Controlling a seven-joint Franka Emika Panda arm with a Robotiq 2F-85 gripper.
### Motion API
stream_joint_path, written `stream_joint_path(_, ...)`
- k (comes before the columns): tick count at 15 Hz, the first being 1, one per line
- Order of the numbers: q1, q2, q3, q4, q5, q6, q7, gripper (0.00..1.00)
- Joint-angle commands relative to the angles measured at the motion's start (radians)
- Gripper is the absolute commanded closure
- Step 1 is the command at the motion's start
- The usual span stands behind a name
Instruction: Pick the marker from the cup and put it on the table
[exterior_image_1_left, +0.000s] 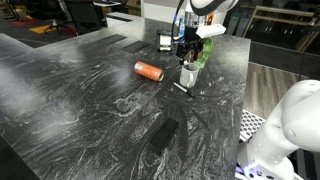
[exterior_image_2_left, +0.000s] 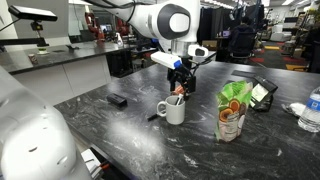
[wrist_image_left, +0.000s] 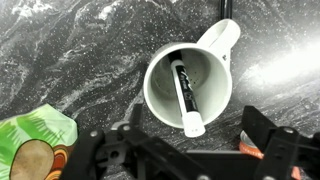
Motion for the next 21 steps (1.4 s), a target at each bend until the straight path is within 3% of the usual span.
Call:
stream_joint_path(1, -0.014, 0.029, 0.012, 0.01, -0.016, 0.02, -0.037, 0.0)
stream_joint_path(2, -0.014, 0.03, 0.011, 0.01, -0.019, 0.026, -0.044, 0.02)
stream_joint_path(3, -0.013, 0.03, 0.011, 0.01, -0.022, 0.03, -0.049, 0.26)
stream_joint_path(5, -0.013, 0.035, 0.009, 0.014, -0.024, 0.032, -0.063, 0.31)
stream_joint_path(14, -0.009, 0.072, 0.005, 0.045, -0.014, 0.029, -0.107, 0.96)
stream_joint_path(21, 0.007, 0.047, 0.006, 0.069, 0.028, -0.036, -0.169, 0.95)
